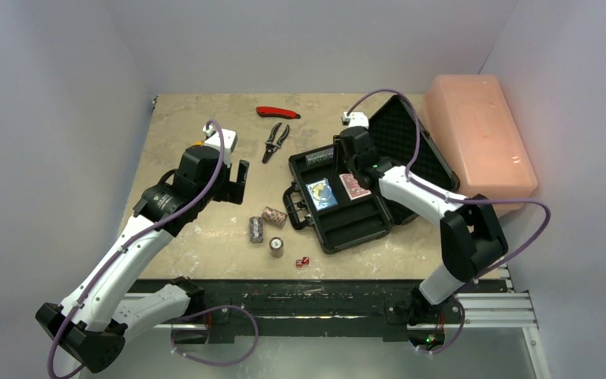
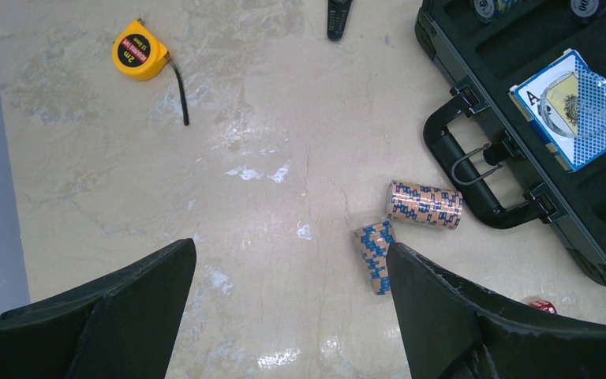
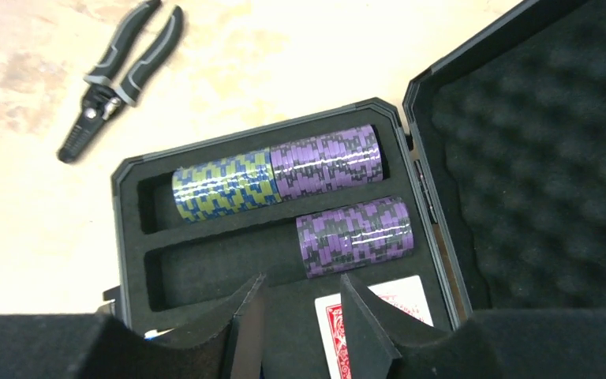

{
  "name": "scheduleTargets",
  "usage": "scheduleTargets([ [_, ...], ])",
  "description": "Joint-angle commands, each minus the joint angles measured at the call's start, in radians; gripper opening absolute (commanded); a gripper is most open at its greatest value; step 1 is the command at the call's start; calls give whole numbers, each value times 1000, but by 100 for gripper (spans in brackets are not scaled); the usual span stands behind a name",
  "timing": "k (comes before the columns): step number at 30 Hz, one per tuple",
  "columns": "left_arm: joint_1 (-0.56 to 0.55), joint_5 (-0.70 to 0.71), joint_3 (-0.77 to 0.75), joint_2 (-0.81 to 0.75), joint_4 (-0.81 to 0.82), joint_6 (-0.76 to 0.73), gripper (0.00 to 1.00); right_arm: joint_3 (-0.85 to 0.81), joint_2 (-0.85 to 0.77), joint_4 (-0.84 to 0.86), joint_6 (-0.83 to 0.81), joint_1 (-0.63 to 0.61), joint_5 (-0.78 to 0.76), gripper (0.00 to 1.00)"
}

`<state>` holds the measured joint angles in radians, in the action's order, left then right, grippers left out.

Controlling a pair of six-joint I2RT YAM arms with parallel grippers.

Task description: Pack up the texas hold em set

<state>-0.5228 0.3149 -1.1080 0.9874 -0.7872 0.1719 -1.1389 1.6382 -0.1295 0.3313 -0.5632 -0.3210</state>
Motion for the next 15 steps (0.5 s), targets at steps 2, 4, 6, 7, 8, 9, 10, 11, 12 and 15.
scheduleTargets([
  [2, 8, -11, -18, -5, 17, -13, 91, 77, -114, 78, 4, 4, 68, 48],
  [4, 8, -11, -18, -3, 16, -14, 91, 109, -151, 94, 5, 4, 74, 52],
  [6, 8, -12, -19, 0, 17, -14, 91, 134, -185, 104, 2, 5, 79, 56],
  [7, 7, -13, -19, 1, 16, -14, 91, 147, -201, 109, 0, 4, 82, 58],
  [8, 8, -13, -19, 3, 14, -13, 91, 160, -221, 113, -2, 4, 82, 60],
  [9, 7, -13, -19, 4, 16, -14, 91, 174, -242, 115, -3, 4, 83, 62],
  [10, 7, -12, -19, 4, 15, -14, 91, 188, -262, 118, -5, 4, 82, 64],
  [11, 7, -11, -19, 6, 15, -13, 91, 205, -285, 123, -6, 4, 78, 66],
  [12, 8, -11, -19, 8, 15, -14, 91, 222, -315, 125, -6, 4, 71, 67],
  [15, 7, -11, -21, 12, 15, -13, 90, 267, -376, 126, 0, 4, 43, 70],
])
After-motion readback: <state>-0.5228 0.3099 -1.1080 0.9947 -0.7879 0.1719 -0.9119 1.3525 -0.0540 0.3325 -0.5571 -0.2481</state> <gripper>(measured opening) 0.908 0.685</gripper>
